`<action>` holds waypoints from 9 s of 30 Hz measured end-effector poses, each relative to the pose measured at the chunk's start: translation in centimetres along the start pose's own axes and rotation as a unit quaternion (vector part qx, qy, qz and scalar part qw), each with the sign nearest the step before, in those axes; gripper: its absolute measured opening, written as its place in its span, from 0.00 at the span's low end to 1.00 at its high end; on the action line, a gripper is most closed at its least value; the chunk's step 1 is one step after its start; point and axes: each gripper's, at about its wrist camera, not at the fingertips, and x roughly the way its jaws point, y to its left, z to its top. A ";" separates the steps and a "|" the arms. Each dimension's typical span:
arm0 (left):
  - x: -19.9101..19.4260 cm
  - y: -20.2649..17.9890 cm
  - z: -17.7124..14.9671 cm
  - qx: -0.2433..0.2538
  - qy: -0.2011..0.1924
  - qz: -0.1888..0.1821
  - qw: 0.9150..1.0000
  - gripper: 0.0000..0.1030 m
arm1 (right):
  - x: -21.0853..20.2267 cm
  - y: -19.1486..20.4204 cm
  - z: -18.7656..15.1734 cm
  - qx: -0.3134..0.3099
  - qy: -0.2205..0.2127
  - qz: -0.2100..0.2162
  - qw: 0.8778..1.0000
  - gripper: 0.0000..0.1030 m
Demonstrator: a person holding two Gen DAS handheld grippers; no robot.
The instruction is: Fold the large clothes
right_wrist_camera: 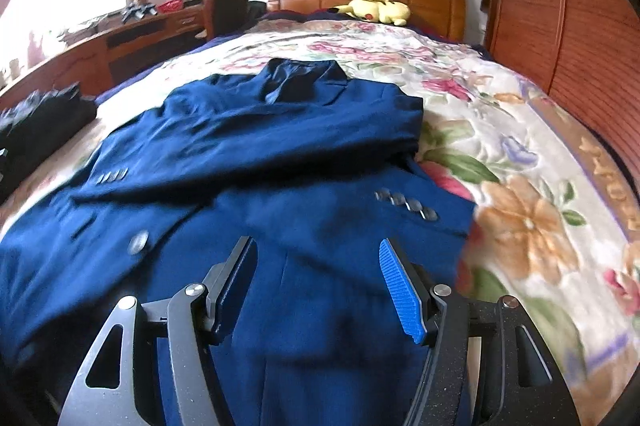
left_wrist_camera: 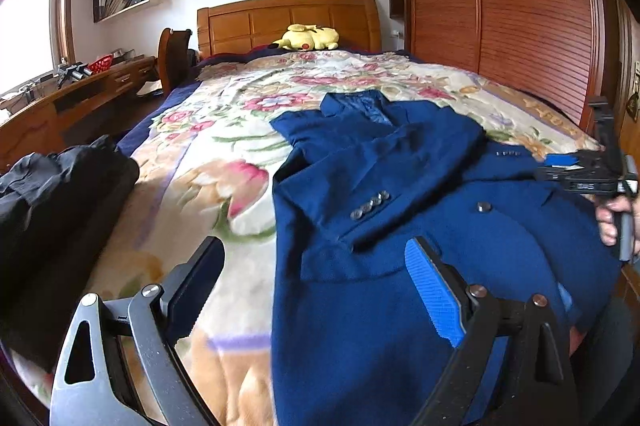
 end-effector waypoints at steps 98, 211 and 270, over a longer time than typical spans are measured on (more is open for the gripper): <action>-5.2 2.6 11.6 -0.020 -0.108 0.005 0.994 0.03 | -13.3 -7.5 5.7 0.017 -0.106 -0.038 0.994 0.04; 10.9 -2.6 3.2 -0.009 0.065 -0.047 0.997 0.78 | 11.1 -4.9 16.8 -0.049 0.018 -0.078 0.996 0.67; 11.2 -2.5 3.0 -0.005 0.073 -0.047 0.996 0.78 | 17.2 -2.3 19.1 -0.075 0.043 -0.148 0.985 0.58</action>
